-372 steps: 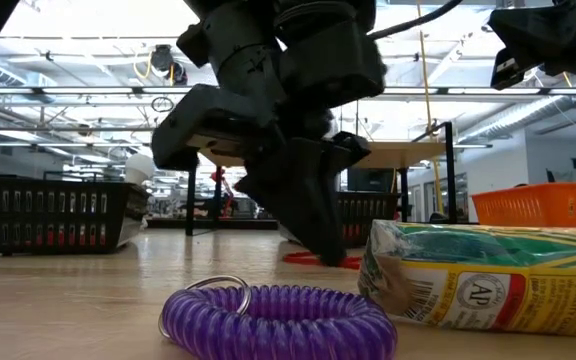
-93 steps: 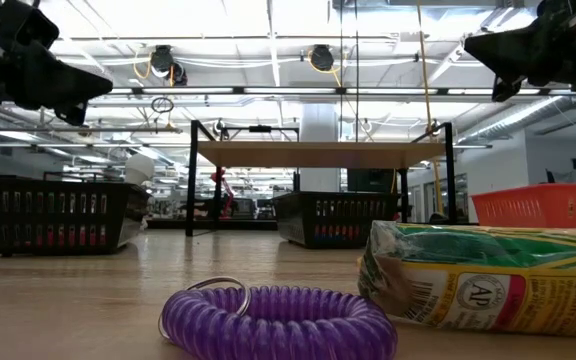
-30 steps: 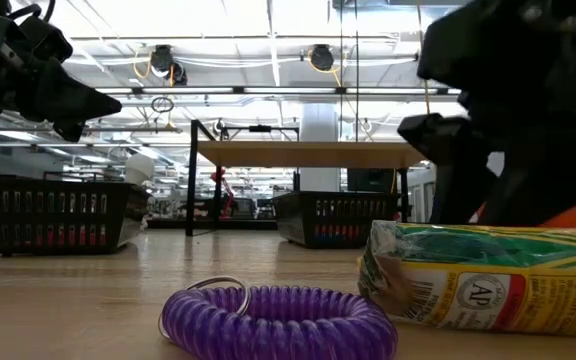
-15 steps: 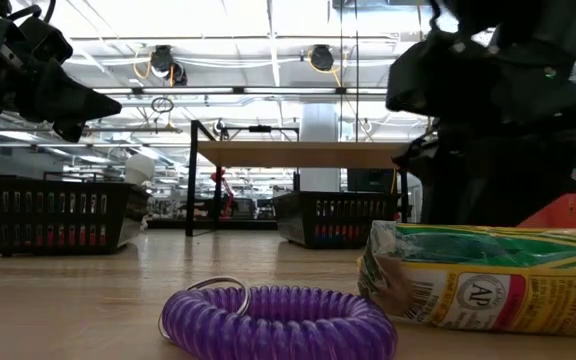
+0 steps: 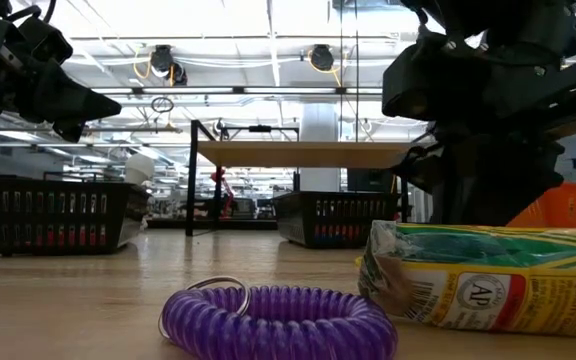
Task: Pick & Place Office Desk Supplies
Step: Put the yellow spring rubberband into the right black
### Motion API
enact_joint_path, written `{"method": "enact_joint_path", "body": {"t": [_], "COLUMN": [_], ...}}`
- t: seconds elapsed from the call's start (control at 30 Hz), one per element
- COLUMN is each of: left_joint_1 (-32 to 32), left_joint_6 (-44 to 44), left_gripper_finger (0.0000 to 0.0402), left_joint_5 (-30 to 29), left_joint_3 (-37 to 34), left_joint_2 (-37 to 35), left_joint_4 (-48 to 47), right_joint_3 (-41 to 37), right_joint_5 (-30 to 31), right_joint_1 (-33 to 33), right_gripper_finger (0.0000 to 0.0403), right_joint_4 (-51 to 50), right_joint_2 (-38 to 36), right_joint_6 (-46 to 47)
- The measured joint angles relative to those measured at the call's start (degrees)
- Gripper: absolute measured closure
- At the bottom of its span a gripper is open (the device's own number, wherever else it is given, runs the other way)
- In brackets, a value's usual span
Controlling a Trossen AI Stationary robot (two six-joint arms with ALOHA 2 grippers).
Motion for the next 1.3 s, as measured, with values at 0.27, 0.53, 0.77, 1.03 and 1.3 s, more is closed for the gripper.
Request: {"method": "enact_joint_path", "body": {"t": [0.27,0.53,0.77,1.03,1.3], "left_joint_1": [0.0,0.0,0.0,0.0,0.0], "left_joint_6": [-0.2,-0.3,-0.2,0.2,1.1], "left_gripper_finger": [0.0385,0.0385,0.0385,0.0385,0.0385], "left_joint_5": [0.0,0.0,0.0,-0.1,-4.3], "left_joint_3": [0.0,0.0,0.0,0.0,0.0], "left_joint_2": [0.0,0.0,0.0,0.0,0.0], "left_joint_4": [0.0,0.0,-0.2,-0.2,0.0], "right_joint_3": [0.0,-0.7,-8.2,-18.7,-30.6], "right_joint_5": [-9.2,-11.8,-8.3,-2.9,-5.6], "right_joint_1": [-0.7,-0.7,-2.5,-7.6,-12.5], "right_gripper_finger": [0.0395,0.0398,0.0402,0.0402,0.0403], "right_joint_4": [1.8,6.4,14.3,15.1,20.9], "right_joint_2": [-13.2,-25.3,-38.4,-57.1,-73.8], "right_joint_6": [4.0,3.0,-0.2,-5.9,-7.3]}}
